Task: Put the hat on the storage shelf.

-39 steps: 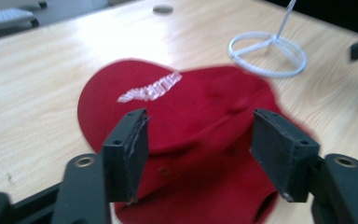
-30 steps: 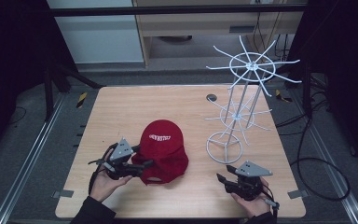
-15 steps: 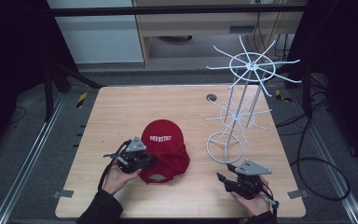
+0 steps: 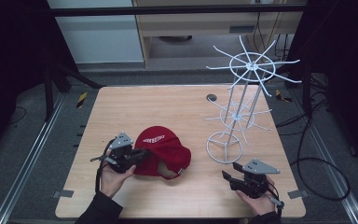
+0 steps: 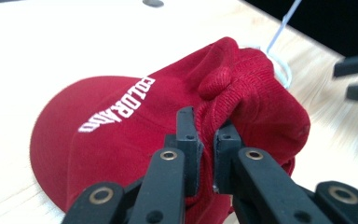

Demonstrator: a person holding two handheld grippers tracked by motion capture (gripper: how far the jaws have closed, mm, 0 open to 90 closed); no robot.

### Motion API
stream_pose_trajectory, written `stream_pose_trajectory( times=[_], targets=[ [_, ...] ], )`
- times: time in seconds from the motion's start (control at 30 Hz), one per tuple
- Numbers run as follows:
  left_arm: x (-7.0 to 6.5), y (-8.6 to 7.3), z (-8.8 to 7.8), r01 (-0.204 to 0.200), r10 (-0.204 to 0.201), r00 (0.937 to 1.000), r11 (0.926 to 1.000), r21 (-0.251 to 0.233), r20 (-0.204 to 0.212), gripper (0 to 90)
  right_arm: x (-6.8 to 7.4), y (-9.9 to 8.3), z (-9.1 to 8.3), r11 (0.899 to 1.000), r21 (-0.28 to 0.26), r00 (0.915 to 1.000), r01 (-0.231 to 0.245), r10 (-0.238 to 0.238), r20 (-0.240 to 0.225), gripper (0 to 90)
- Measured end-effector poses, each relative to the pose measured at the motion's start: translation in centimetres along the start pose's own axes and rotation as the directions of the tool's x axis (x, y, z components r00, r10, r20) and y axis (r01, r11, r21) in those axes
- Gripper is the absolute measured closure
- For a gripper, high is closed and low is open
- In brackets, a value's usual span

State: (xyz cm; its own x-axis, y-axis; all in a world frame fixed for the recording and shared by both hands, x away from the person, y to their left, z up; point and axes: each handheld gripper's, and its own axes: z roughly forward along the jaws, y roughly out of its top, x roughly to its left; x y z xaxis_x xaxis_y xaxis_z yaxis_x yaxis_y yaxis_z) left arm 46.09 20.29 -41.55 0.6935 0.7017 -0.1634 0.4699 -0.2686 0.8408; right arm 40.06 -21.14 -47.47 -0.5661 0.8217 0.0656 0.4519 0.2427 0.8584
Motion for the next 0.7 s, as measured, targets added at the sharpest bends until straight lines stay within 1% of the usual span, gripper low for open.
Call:
stream_pose_trajectory(
  times=[0.03,0.07,0.1,0.13,0.17,0.2,0.23,0.27,0.3,0.33,0.37,0.4,0.43,0.47,0.53,0.57,0.6,0.63,0.67,0.7],
  targets=[
    [0.0,0.3,-0.7,0.029,-0.029,0.9996,0.9992,-0.028,0.001,84.1,-0.1,0.0,0.0,1.000,-0.001,1.0000,0.000,0.000,0.002,44.3],
    [0.0,0.3,-0.7,0.029,-0.029,0.9996,0.9992,-0.028,0.001,84.1,-0.1,0.0,0.0,1.000,-0.001,1.0000,0.000,0.000,0.002,44.3],
    [-0.2,0.6,-1.3,0.050,-0.050,0.9987,0.9973,-0.054,-0.007,84.1,-0.3,-0.1,-0.2,1.000,-0.004,1.0000,-0.009,0.009,0.002,43.7],
    [-0.2,0.6,-1.3,0.050,-0.050,0.9987,0.9973,-0.054,-0.007,84.1,-0.3,-0.1,-0.2,1.000,-0.004,1.0000,-0.009,0.009,0.002,43.7],
    [-0.3,0.9,-1.8,0.069,-0.070,0.9974,0.9944,-0.081,-0.016,84.1,-0.6,-0.1,-0.4,1.000,-0.007,0.9998,-0.021,0.021,0.004,43.1],
    [-0.3,0.9,-1.8,0.069,-0.070,0.9974,0.9944,-0.081,-0.016,84.1,-0.6,-0.1,-0.4,1.000,-0.007,0.9998,-0.021,0.021,0.004,43.1],
    [-0.3,1.1,-2.1,0.079,-0.081,0.9965,0.9923,-0.095,-0.018,84.1,-0.9,-0.2,-0.6,0.999,-0.017,0.9994,-0.030,0.030,0.014,41.8],
    [-0.4,1.2,-2.6,0.102,-0.105,0.9942,0.9869,-0.126,-0.021,84.1,-1.1,-0.2,-0.8,0.999,-0.021,0.9991,-0.036,0.037,0.020,41.5],
    [-0.4,1.2,-2.6,0.102,-0.105,0.9942,0.9869,-0.126,-0.021,84.1,-1.2,-0.3,-0.9,0.999,-0.025,0.9988,-0.039,0.040,0.027,40.9],
    [-0.4,1.3,-2.8,0.110,-0.114,0.9933,0.9843,-0.139,-0.021,84.1,-1.2,-0.3,-0.9,0.999,-0.025,0.9988,-0.039,0.040,0.027,40.9],
    [-0.5,1.4,-3.1,0.112,-0.118,0.9925,0.9811,-0.158,-0.030,84.1,-1.4,-0.3,-1.0,0.999,-0.027,0.9984,-0.043,0.044,0.036,40.0],
    [-0.5,1.4,-3.3,0.116,-0.123,0.9917,0.9793,-0.166,-0.036,84.1,-1.6,-0.4,-1.2,0.998,-0.027,0.9975,-0.049,0.050,0.050,39.1],
    [-0.6,1.5,-3.4,0.123,-0.132,0.9905,0.9760,-0.179,-0.038,84.1,-1.7,-0.5,-1.4,0.998,-0.026,0.9966,-0.052,0.054,0.062,38.4],
    [-0.6,1.6,-3.6,0.128,-0.138,0.9896,0.9737,-0.189,-0.042,84.1,-1.9,-0.6,-1.5,0.999,-0.026,0.9959,-0.045,0.047,0.077,37.6],
    [-0.6,1.8,-4.1,0.142,-0.154,0.9871,0.9673,-0.210,-0.043,84.1,-2.3,-0.8,-1.6,0.998,-0.029,0.9938,-0.055,0.058,0.095,35.8],
    [-0.6,1.9,-4.3,0.150,-0.164,0.9855,0.9625,-0.226,-0.043,84.2,-2.6,-0.9,-1.6,0.997,-0.027,0.9912,-0.073,0.076,0.109,34.5],
    [-0.6,2.0,-4.5,0.153,-0.167,0.9849,0.9604,-0.233,-0.044,84.2,-2.6,-0.9,-1.6,0.997,-0.027,0.9912,-0.073,0.076,0.109,34.5],
    [-0.7,2.2,-4.7,0.159,-0.175,0.9837,0.9557,-0.248,-0.042,84.2,-2.8,-1.0,-1.6,0.998,-0.025,0.9906,-0.066,0.068,0.118,34.1],
    [-0.9,2.6,-5.1,0.154,-0.173,0.9837,0.9511,-0.268,-0.048,84.2,-3.1,-1.1,-1.5,0.997,-0.018,0.9886,-0.073,0.075,0.131,34.1],
    [-1.0,2.9,-5.3,0.151,-0.171,0.9841,0.9492,-0.276,-0.049,84.2,-3.1,-1.1,-1.5,0.997,-0.018,0.9881,-0.078,0.080,0.131,34.0]
  ],
)
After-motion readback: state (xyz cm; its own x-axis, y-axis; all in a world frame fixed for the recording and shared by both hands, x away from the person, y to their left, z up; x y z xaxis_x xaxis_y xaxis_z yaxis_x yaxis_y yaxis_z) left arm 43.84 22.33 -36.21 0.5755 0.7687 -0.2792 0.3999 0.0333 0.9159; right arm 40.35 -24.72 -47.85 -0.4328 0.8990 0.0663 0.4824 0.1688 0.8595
